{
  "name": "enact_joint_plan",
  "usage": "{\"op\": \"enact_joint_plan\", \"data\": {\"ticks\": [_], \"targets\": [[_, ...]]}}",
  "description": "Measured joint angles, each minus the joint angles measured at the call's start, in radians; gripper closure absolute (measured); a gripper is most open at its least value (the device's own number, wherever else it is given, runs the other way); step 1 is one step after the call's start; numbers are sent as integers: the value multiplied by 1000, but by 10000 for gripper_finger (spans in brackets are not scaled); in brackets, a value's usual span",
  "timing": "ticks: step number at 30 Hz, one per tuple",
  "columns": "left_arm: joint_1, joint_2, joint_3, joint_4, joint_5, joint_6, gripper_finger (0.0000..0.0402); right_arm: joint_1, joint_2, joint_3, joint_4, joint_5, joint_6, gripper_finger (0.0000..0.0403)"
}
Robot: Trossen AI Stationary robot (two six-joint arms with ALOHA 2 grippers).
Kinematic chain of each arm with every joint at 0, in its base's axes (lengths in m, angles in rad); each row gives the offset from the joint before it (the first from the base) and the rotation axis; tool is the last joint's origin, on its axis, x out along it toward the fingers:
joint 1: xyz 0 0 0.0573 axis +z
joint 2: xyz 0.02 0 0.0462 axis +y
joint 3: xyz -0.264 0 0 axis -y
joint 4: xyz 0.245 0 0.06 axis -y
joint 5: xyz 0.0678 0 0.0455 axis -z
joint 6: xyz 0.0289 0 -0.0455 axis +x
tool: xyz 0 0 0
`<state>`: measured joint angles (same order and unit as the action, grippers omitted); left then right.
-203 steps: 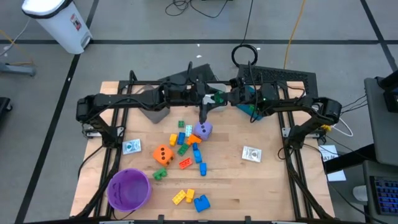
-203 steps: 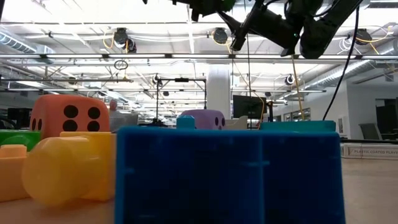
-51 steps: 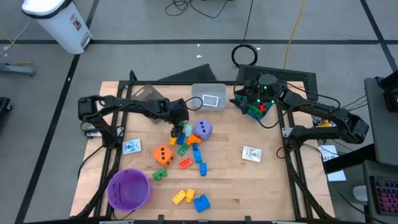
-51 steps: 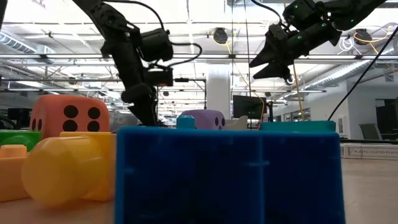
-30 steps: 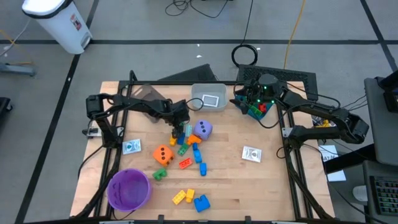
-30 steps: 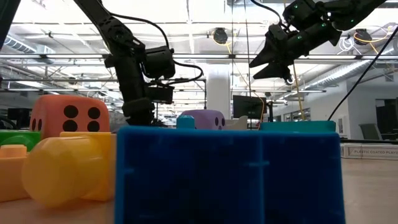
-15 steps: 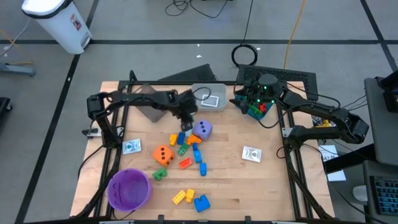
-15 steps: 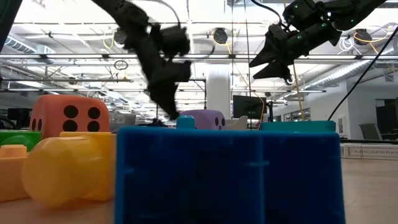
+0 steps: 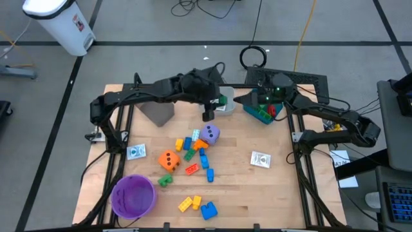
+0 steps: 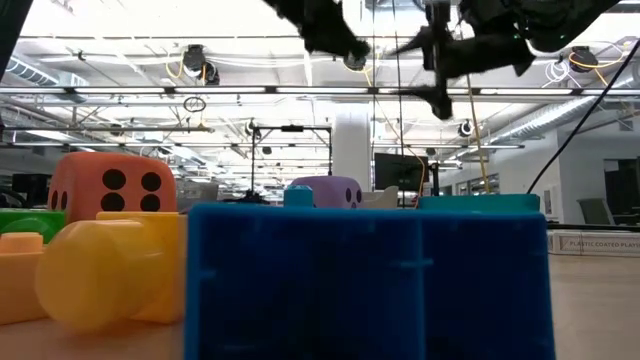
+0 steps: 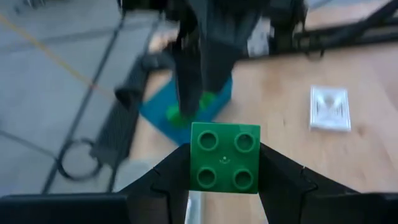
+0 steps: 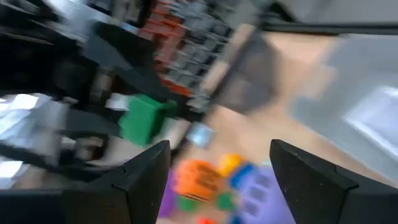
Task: Pick & Place Toys
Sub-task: Put the dark green game piece into the blue bin
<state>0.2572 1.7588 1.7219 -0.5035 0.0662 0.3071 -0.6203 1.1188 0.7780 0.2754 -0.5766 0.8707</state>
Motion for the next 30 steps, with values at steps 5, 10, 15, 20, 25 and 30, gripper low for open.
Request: {"op": "enact_joint_plan", "data": {"ticks": [5, 10, 15, 20, 25, 30], "targets": [[-6, 0, 31, 61, 1, -1, 243, 7, 60, 0, 292, -78, 190, 135], [-19, 0, 36, 115, 1, -4, 242, 36, 152, 0, 602, -101, 382, 135], [-38, 0, 36, 162, -21, 1, 242, 81, 238, 0, 800, -91, 493, 135], [-39, 0, 36, 157, -42, -2, 249, 120, 277, 0, 843, -54, 507, 135], [-39, 0, 36, 134, -66, 3, 243, 128, 286, 0, 856, -49, 505, 143], [-43, 0, 38, 116, -67, 10, 244, 126, 285, 0, 871, -23, 505, 173]]}}
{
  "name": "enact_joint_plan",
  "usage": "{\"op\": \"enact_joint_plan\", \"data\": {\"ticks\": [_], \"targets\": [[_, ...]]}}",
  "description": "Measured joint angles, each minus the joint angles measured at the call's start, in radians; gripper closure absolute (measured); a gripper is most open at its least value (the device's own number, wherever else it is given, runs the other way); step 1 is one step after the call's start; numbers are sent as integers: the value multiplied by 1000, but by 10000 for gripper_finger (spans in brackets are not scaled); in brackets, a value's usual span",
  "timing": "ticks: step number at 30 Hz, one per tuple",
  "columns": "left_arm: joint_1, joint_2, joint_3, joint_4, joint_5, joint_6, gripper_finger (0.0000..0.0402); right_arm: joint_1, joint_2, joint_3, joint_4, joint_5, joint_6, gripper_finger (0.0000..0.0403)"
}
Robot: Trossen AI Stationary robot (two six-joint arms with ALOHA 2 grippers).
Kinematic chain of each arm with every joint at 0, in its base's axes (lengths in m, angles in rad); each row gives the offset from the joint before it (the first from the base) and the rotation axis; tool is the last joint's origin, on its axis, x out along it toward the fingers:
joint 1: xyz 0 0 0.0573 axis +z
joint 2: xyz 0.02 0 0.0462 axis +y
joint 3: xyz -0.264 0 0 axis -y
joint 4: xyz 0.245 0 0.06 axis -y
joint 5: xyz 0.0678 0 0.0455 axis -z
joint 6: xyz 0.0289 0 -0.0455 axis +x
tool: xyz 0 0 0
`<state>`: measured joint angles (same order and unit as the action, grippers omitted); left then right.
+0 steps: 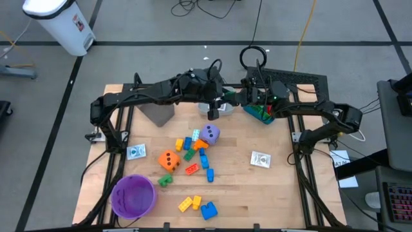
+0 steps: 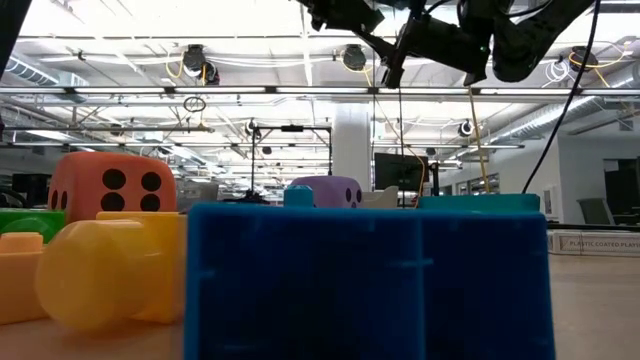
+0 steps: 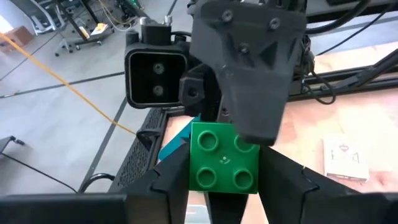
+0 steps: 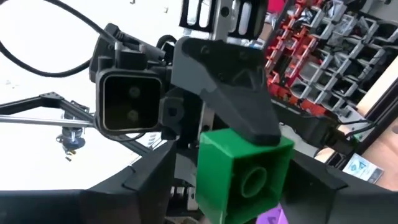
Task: Pick & Place Toys
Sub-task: Put the dark green game piece into the blue bin
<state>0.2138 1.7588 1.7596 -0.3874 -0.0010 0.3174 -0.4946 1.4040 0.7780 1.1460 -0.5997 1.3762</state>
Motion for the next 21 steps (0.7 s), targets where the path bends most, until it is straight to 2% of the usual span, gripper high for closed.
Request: {"op": "enact_joint_plan", "data": {"ticks": [4, 12, 21], "targets": [[-1, 0, 1, 0, 1, 1, 249, -1, 0, 0, 5, -1, 0, 197], [-3, 0, 1, 0, 2, -8, 228, -1, 0, -1, 4, 0, 0, 252], [-13, -8, 1, 29, -4, -26, 223, -13, -2, 0, 19, -8, -4, 254]]}}
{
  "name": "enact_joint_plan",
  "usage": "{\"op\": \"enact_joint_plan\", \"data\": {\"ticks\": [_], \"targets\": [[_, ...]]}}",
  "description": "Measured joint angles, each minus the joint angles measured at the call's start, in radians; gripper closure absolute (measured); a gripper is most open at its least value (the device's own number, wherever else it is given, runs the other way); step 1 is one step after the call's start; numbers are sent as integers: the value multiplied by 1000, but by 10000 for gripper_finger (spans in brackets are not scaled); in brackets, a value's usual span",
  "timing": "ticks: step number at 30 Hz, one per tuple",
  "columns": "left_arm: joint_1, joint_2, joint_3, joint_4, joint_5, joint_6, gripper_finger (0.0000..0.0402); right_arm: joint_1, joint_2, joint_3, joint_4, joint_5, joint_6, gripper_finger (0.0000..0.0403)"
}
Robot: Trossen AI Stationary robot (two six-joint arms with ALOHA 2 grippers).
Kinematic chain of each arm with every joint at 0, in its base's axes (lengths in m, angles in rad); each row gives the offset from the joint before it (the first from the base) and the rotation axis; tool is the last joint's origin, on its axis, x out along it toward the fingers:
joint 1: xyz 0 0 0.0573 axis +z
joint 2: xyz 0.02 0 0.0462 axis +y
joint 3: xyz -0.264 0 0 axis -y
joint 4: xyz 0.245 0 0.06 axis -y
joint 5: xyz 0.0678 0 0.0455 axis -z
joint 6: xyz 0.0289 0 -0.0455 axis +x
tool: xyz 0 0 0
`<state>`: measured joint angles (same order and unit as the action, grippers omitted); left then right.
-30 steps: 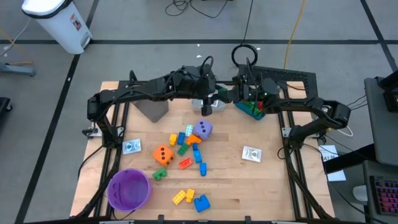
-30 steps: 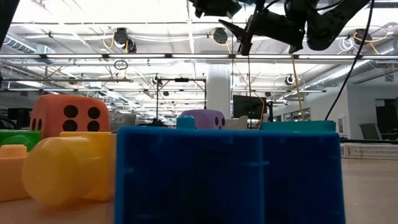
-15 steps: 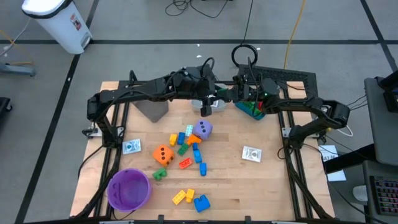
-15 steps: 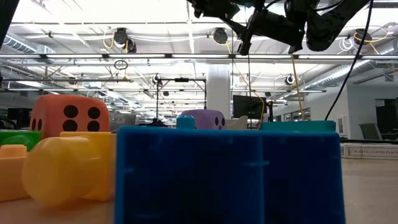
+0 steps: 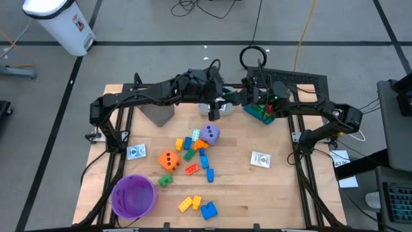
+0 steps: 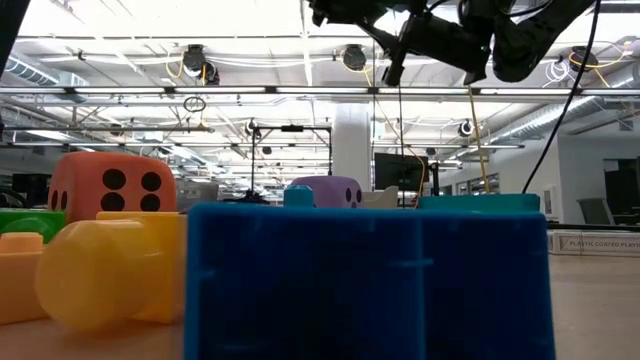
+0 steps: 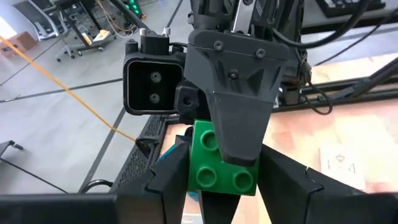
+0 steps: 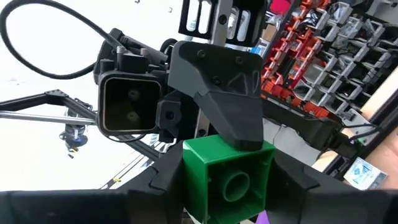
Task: Pick & Place Toys
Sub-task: Put the dark green game piece into the blue bin
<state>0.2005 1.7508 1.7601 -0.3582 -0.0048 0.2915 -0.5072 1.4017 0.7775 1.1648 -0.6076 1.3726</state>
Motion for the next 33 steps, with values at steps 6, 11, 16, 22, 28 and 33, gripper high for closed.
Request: {"op": "enact_joint_plan", "data": {"ticks": [6, 11, 16, 22, 28, 33], "targets": [[1, -46, -2, 16, -5, -26, 222, -49, -29, 1, 20, -9, 1, 254], [-1, -85, 1, 25, 0, -42, 222, -109, -70, 1, 13, 1, -1, 254], [0, -146, -2, 70, -56, -55, 222, -184, -132, 1, -109, -93, -71, 254], [19, -211, -1, 92, -114, -35, 222, -215, -225, 1, -669, -105, -445, 254], [31, -230, -1, 100, -127, -40, 222, -240, -267, 1, -1250, 167, -822, 254], [33, -216, -1, 99, -128, -36, 222, -245, -267, 1, -1486, 441, -978, 253]]}}
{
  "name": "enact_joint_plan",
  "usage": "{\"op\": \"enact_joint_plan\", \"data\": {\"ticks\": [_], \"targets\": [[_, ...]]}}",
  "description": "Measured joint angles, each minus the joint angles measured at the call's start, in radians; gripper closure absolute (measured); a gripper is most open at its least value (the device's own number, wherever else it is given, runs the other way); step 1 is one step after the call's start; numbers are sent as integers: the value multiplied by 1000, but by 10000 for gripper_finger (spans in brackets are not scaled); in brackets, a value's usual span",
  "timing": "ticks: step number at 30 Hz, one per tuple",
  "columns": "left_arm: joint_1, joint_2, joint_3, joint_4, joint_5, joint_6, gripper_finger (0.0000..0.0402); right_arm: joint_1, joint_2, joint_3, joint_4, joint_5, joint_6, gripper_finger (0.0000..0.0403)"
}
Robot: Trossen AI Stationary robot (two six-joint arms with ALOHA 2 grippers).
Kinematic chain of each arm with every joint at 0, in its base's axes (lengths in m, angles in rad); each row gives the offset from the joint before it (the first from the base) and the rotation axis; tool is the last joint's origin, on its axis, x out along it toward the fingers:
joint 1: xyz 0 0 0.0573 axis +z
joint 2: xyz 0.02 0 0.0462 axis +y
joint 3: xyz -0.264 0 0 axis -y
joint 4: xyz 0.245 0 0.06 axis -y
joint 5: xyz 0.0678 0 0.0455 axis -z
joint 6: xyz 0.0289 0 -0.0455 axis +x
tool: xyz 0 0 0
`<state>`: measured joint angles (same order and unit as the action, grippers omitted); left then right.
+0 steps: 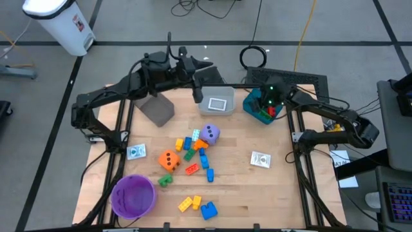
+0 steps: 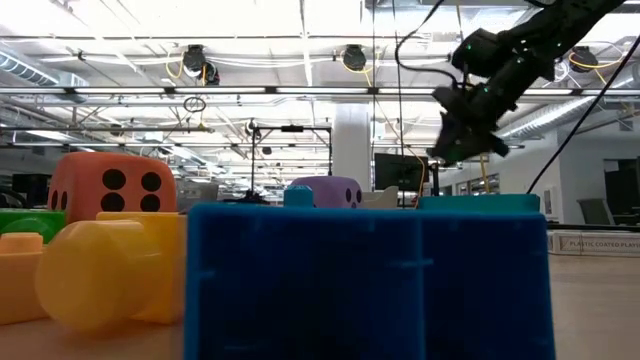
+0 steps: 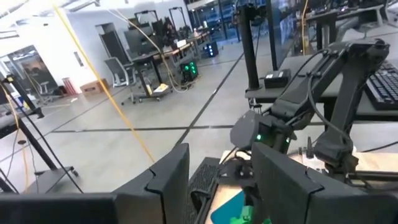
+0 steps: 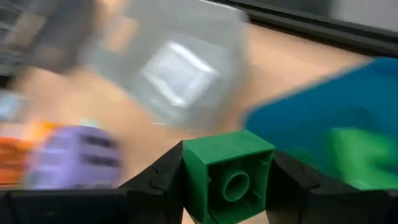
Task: Pick & Place Toys
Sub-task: Put the dark green game piece into the blue bin, then put the orange dice into the black bin
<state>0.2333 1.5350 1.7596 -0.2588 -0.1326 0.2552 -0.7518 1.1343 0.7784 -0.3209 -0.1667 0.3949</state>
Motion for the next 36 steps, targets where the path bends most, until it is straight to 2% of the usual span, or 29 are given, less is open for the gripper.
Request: {"op": "enact_joint_plan", "data": {"ticks": [4, 18, 28, 36], "targets": [[0, 10, 0, -11, 0, -15, 222, -3, 3, 0, -78, 115, -54, 254], [0, 19, 0, -73, 0, -76, 222, -3, 158, 0, -79, 141, -94, 253], [0, 19, 0, -136, 0, -84, 222, -3, 198, -1, -49, 141, -115, 197], [0, 4, -1, -217, 0, -112, 222, -14, 127, -1, -50, 106, -119, 157]]}}
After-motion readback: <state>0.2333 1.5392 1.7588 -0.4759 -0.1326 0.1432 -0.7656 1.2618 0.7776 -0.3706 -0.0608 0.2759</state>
